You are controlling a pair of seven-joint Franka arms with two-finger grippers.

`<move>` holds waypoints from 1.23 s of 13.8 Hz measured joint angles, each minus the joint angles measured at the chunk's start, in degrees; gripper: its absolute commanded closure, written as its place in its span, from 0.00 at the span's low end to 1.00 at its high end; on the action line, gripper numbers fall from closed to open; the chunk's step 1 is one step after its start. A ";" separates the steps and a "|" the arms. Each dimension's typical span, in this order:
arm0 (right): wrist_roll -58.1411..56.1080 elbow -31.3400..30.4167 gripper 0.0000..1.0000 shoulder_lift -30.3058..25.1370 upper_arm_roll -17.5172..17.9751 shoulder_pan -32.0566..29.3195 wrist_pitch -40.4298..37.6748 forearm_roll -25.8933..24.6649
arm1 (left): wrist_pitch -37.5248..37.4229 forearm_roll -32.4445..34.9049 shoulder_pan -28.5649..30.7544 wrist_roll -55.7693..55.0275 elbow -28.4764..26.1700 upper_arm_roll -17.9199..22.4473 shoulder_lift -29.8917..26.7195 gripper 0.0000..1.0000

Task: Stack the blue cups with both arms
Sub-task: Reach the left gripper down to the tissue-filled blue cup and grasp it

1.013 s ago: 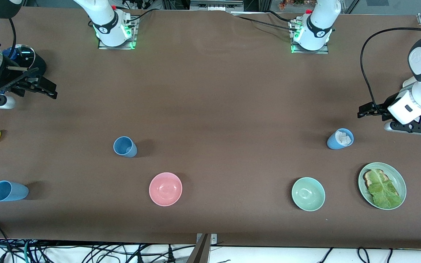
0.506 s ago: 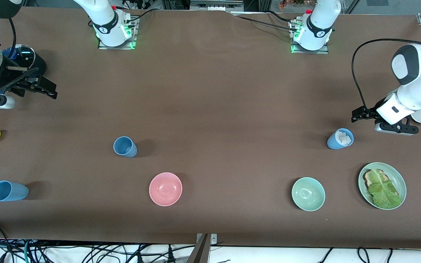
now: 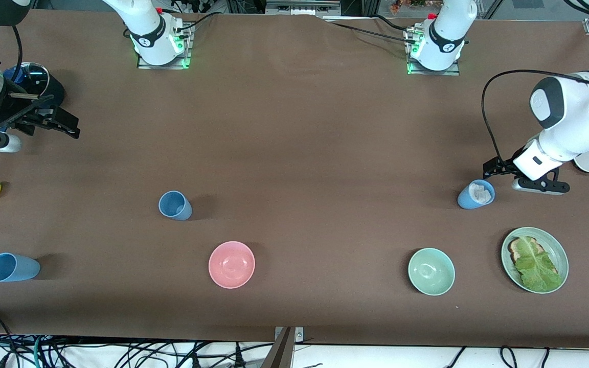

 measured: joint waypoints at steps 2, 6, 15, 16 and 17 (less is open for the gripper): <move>0.00 0.00 0.00 0.00 -0.02 0.00 0.00 0.00 | 2.48 0.00 -0.01 0.02 -0.01 0.00 1.65 0.00; 0.00 0.00 0.00 0.00 -0.03 0.00 0.00 0.01 | 7.48 0.00 -0.02 0.05 -0.03 0.00 5.10 0.00; 0.00 0.00 0.00 0.00 -0.05 0.00 0.00 0.01 | 11.75 -1.88 -0.12 0.67 -0.01 0.00 7.66 1.00; 0.00 0.00 0.00 0.00 -0.05 0.00 0.00 0.02 | 11.75 -2.71 -0.11 1.33 -0.01 0.00 7.66 1.00; 0.00 0.00 0.00 0.00 -0.06 0.00 0.00 0.02 | 11.75 -3.12 -0.05 2.31 -0.01 0.00 7.66 1.00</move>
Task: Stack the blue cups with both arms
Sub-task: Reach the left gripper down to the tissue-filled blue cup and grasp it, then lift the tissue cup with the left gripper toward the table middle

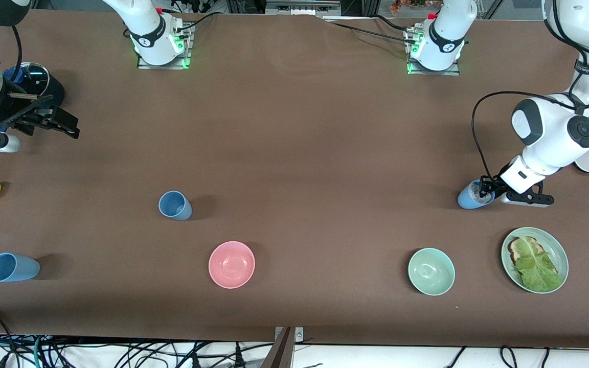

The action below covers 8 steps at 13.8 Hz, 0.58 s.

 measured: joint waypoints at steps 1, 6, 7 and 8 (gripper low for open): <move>0.00 0.00 0.00 0.00 0.00 0.00 0.00 0.00 | 0.00 -0.09 0.05 0.82 0.00 0.01 0.00 1.00; 0.00 0.00 0.00 0.00 0.00 0.00 0.00 0.01 | 0.00 -0.19 0.01 1.95 0.12 0.05 -0.06 1.00; 0.00 0.00 0.00 0.00 0.00 0.00 0.00 0.01 | -0.39 -0.19 -0.04 1.97 0.37 0.02 -0.08 1.00; 0.00 0.00 0.00 0.00 -0.01 0.00 0.00 0.01 | -1.82 -0.19 -0.07 1.98 1.13 -0.05 -0.19 1.00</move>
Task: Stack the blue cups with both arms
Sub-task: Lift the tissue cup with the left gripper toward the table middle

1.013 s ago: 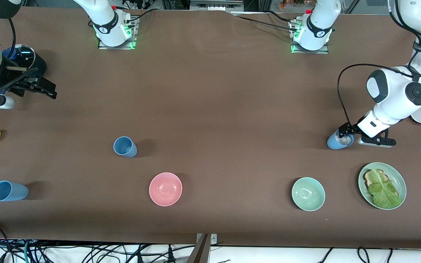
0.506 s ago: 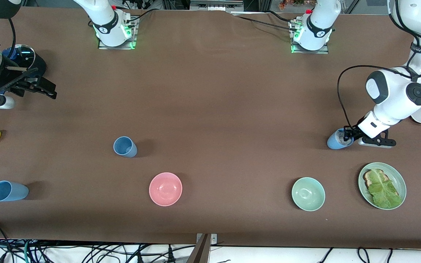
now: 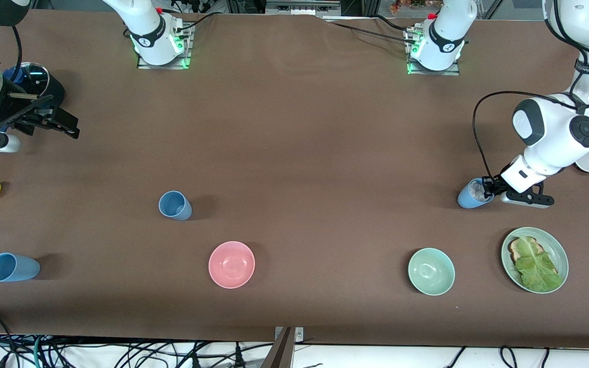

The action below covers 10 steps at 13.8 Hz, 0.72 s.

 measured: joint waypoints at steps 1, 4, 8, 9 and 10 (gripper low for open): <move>0.00 0.00 0.00 0.00 0.00 0.00 0.00 0.00 | -2.52 0.00 -0.05 0.00 1.31 -0.07 -0.33 1.00; 0.00 0.00 0.00 0.00 0.00 0.00 0.00 0.00 | -17.10 -0.02 -0.24 -0.03 8.84 -0.38 -2.58 1.00; 0.00 0.00 0.00 0.00 0.00 0.00 0.00 0.01 | -33.71 -0.02 -1.62 -1.04 19.90 -0.43 -4.75 1.00; 0.00 0.00 0.00 0.00 0.00 0.00 0.00 0.02 | -35.43 -0.02 -2.04 -1.53 21.47 -0.48 -4.81 1.00; 0.00 0.00 0.00 0.00 0.00 0.00 0.00 0.03 | -36.54 -0.02 -2.53 -2.48 22.49 -0.49 -4.80 1.00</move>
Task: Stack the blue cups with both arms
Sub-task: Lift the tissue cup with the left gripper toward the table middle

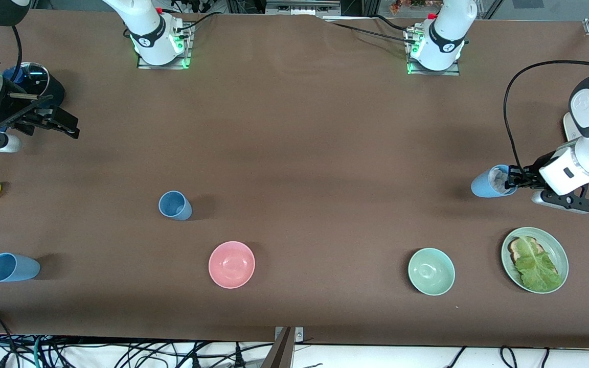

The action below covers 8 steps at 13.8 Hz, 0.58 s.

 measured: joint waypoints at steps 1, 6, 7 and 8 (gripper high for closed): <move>0.00 0.00 0.00 0.00 0.00 0.00 0.02 0.00 | -0.87 0.00 -0.73 -1.61 0.75 -0.05 0.00 1.00; 0.00 0.00 0.00 0.04 -0.07 -0.08 0.03 0.00 | -4.25 -0.01 -4.64 -16.50 4.14 -4.63 0.00 1.00; 0.00 0.00 0.00 0.09 -0.08 -0.09 0.03 0.00 | -4.47 -0.01 -4.89 -20.24 4.54 -6.51 0.01 1.00; 0.00 0.00 0.00 0.14 -0.09 -0.11 0.03 0.00 | -4.55 -0.01 -5.02 -24.32 4.76 -8.58 0.01 1.00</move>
